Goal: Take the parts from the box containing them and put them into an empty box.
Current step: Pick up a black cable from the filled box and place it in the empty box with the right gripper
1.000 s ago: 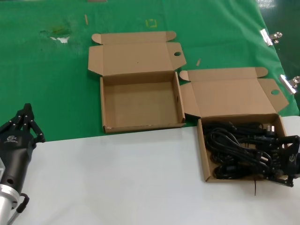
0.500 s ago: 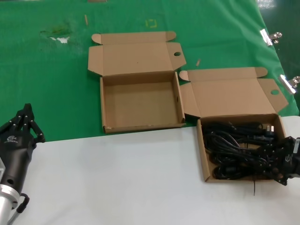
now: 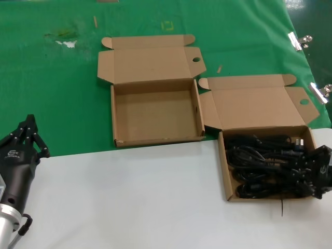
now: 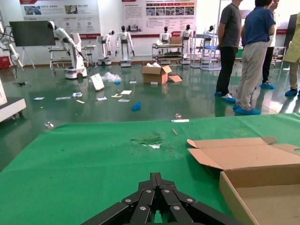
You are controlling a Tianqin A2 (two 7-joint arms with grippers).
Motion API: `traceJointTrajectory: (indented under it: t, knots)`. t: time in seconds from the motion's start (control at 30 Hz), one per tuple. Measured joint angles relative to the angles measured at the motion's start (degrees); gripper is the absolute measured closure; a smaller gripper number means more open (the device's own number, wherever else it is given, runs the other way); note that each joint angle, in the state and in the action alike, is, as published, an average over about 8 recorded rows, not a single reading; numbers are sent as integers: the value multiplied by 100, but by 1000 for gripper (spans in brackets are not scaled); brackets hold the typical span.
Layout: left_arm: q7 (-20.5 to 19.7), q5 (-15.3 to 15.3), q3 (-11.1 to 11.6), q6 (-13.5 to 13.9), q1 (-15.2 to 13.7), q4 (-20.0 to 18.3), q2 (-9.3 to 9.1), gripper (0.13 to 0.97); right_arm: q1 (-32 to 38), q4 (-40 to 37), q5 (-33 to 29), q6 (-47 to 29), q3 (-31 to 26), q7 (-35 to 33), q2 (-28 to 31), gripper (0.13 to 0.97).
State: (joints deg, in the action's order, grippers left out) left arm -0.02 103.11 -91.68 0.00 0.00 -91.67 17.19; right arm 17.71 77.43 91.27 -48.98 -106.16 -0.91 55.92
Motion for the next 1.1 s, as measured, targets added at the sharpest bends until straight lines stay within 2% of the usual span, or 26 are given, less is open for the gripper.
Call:
traceJointTrajectory:
  t: [0.63, 0.83, 1.1]
  knots:
    - [0, 0, 0, 0, 0, 0, 0, 957, 1, 684, 329, -293, 355, -192, 503, 926]
    - [0, 0, 0, 0, 0, 0, 0, 957, 340, 662, 230, -262, 304, -406, 332, 926]
    - [0, 0, 0, 0, 0, 0, 0, 957, 1066, 186, -111, -114, 17, -914, -262, 926]
